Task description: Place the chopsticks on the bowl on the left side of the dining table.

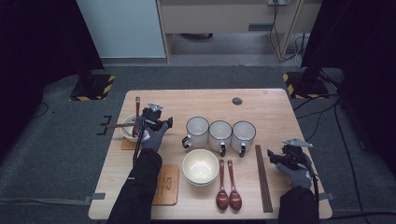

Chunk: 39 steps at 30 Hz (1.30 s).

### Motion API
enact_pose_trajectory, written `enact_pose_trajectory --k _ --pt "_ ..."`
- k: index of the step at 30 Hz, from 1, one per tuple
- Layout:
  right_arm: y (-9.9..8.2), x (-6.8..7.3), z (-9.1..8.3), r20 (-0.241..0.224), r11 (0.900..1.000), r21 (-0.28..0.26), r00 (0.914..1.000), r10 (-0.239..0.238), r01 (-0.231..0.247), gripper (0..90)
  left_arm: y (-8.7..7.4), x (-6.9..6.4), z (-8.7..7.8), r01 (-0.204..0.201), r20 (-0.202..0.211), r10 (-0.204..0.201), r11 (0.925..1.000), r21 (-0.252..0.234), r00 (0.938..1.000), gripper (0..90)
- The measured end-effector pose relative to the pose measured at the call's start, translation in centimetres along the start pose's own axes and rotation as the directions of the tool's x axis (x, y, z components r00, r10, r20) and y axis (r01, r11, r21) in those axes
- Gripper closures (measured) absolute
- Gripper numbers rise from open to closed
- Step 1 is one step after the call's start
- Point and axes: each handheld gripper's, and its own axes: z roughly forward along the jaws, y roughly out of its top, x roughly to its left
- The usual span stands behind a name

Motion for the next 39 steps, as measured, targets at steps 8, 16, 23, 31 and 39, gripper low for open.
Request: enact_pose_trajectory --k 8,16,23,31,39 --pt "0.00 0.02 0.00 0.000 1.0000 0.002 1.0000 0.000 0.000 24.6 -0.02 -0.03 -0.03 -0.005 -0.004 0.005 1.0000 0.002 1.0000 33.1" --pt "0.00 0.02 0.00 0.000 1.0000 0.001 1.0000 0.002 -0.002 24.7 -0.13 0.18 -0.13 -0.002 -0.009 0.002 1.0000 0.002 1.0000 33.1" --pt "0.00 0.06 0.01 -0.001 1.0000 0.002 1.0000 0.003 -0.003 24.7 -0.01 0.08 -0.30 0.020 0.030 -0.019 0.9996 -0.022 0.9994 33.0" --pt "0.00 0.06 0.00 -0.001 1.0000 0.002 1.0000 0.003 -0.003 24.7 0.15 -0.14 0.01 0.016 -0.001 -0.016 0.9997 -0.021 0.9999 34.0" --pt "0.00 0.03 0.02 -0.003 1.0000 0.001 1.0000 -0.001 0.001 24.8 0.07 0.30 0.35 0.023 -0.020 -0.023 0.9997 -0.008 0.9995 33.7"
